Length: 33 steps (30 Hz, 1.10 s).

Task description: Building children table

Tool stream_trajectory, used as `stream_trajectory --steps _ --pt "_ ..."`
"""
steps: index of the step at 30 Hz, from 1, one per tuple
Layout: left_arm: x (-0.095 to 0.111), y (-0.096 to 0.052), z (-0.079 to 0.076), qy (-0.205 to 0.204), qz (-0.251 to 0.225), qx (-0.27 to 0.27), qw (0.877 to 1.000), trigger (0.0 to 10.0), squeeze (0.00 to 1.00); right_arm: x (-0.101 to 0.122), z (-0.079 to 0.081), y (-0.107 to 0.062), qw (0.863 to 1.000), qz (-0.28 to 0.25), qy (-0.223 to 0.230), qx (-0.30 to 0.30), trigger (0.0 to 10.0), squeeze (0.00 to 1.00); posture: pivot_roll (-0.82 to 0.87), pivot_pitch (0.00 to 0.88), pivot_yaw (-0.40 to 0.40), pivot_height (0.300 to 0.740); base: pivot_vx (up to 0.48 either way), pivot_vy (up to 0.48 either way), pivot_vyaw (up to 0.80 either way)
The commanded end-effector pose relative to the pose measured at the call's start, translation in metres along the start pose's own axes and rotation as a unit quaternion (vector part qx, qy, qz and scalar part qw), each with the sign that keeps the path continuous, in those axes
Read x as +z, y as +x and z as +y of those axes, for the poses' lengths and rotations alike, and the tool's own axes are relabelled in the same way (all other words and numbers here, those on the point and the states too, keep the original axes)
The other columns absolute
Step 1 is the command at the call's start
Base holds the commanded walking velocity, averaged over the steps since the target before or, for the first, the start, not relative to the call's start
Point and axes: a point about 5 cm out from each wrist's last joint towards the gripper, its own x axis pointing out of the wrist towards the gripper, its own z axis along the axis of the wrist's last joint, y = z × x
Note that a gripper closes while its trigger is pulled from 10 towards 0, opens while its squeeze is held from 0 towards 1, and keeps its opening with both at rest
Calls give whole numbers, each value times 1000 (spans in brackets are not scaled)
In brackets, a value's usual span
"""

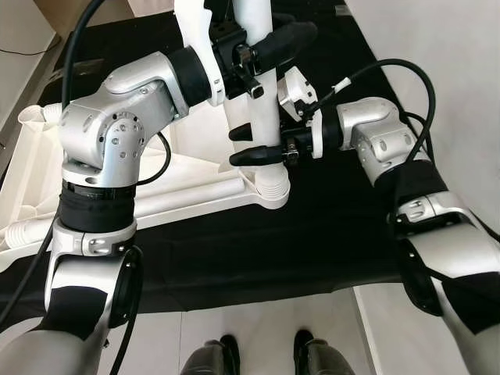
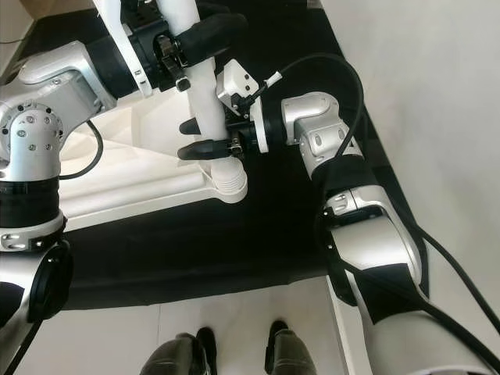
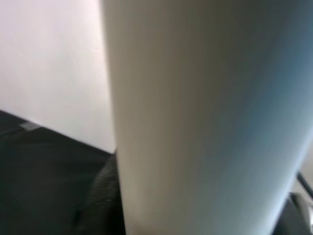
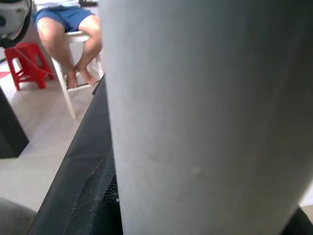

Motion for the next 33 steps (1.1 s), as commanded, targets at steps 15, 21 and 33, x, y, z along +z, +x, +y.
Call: stream_trajectory --steps 15,21,33 --pt "0 -21 -3 -14 -3 10 1000 10000 1000 -18 33 22 998 -18 -55 -19 0 0 13 317 138 740 0 0 0" --pt "-3 -27 -5 -12 -3 24 1000 10000 1000 -17 36 26 997 6 -39 -62 0 0 8 316 134 740 0 0 0" --pt "-8 2 -24 -18 -6 23 1000 10000 0 -19 25 15 978 19 43 -202 0 0 -4 312 126 740 0 0 0"
